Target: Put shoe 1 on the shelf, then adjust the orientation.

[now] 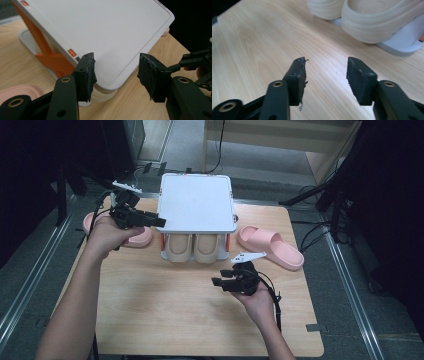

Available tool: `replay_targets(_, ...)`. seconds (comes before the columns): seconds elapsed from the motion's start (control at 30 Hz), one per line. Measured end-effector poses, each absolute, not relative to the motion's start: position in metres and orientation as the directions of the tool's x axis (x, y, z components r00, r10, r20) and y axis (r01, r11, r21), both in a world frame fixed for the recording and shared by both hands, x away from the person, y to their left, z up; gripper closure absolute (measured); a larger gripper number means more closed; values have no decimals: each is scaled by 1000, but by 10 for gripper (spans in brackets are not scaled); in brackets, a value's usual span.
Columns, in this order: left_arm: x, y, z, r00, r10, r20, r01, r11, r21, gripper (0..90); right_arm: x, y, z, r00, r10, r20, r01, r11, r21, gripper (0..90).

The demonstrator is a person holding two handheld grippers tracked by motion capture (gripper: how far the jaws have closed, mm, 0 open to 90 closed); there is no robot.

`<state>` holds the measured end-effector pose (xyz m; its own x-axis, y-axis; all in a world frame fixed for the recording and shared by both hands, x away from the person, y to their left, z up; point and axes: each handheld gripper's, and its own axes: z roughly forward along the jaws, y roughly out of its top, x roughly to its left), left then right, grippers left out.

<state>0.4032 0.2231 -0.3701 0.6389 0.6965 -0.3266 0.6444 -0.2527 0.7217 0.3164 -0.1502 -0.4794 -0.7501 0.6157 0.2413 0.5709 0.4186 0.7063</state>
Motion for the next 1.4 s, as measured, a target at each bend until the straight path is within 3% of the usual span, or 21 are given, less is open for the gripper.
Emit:
replay_targets(0.33, 387, 260, -371, 574, 750, -330, 656, -180, 733, 445, 303, -172, -469, -764, 598, 244, 546, 395, 739, 478)
replay_targets(0.73, 389, 281, -408, 490, 809, -325, 683, -125, 719, 453, 307, -188, -469, -753, 604, 262, 554, 368, 746, 497)
replay_targets(0.9, 397, 286, -427, 458, 825, -330, 707, -113, 698, 553, 308, -192, -472, -748, 609, 262, 559, 367, 744, 507)
replay_targets(0.97, 401, 289, -436, 450, 832, -324, 710, -113, 695, 686, 308, -192, -472, -747, 614, 255, 557, 368, 745, 506)
replay_targets(1.1, 408, 300, -450, 398, 855, -333, 723, -70, 687, 838, 306, -193, -473, -747, 618, 247, 557, 377, 740, 507)
replay_targets(1.23, 413, 308, -461, 354, 877, -325, 734, -45, 678, 891, 302, -195, -473, -739, 627, 248, 566, 378, 732, 506)
replay_targets(1.4, 421, 317, -476, 303, 891, -338, 744, 1, 668, 895, 294, -197, -474, -728, 643, 237, 569, 374, 733, 505)
